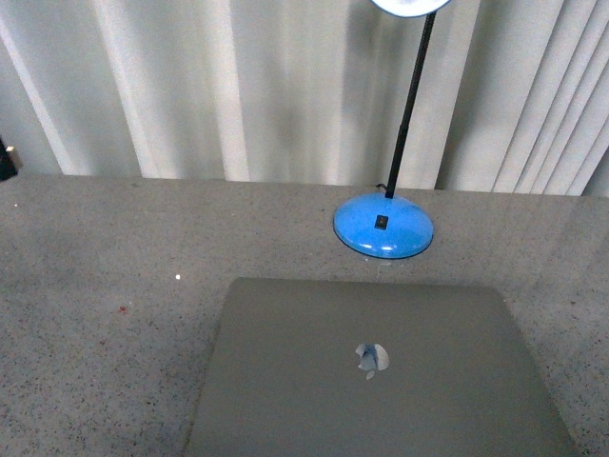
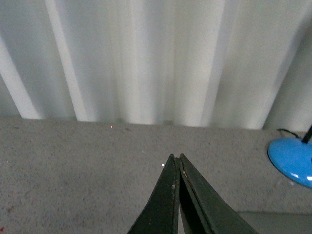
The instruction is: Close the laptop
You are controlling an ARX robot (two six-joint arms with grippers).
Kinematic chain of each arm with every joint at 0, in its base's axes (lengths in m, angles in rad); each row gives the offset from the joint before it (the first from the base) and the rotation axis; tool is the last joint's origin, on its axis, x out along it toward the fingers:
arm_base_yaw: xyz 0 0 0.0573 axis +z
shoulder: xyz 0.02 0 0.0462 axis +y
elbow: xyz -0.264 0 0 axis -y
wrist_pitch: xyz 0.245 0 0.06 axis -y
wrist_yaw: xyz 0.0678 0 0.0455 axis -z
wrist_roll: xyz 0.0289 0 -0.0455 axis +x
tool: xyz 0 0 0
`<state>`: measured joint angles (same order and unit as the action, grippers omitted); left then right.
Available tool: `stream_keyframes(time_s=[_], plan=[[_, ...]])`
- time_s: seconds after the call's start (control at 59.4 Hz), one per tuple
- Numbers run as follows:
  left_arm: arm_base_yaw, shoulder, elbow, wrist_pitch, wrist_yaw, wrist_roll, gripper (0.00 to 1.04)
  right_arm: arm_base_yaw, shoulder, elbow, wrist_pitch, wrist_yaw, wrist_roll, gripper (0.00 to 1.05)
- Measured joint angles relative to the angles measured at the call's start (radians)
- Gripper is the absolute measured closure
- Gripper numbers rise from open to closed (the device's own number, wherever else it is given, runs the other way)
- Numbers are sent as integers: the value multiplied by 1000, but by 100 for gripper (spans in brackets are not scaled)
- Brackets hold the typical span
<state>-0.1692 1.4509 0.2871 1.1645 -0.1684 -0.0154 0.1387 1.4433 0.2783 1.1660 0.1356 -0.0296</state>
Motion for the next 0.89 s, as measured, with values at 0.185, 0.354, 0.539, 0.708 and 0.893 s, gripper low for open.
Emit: stream_keyframes(time_s=[0.185,0.354,0.539,0.708,0.893], plan=[[43,-146,-107,-50,42,7,101,-35,-142,-106,-56,-35,12,102],[72,-282,-172,-126,76,8,101,-61,-280,-169,-132,-60,16,102],[144,-441,-224,-233,159,8,101,-135,-439,-218,-239,-129,17,102],[166,-582,-253,-341,165,8,101,-136,-578,-248,-349,-134,18,102],[167,-718,-259,-457,166,8,101,-137,-721,-267,-470,-134,19,102]])
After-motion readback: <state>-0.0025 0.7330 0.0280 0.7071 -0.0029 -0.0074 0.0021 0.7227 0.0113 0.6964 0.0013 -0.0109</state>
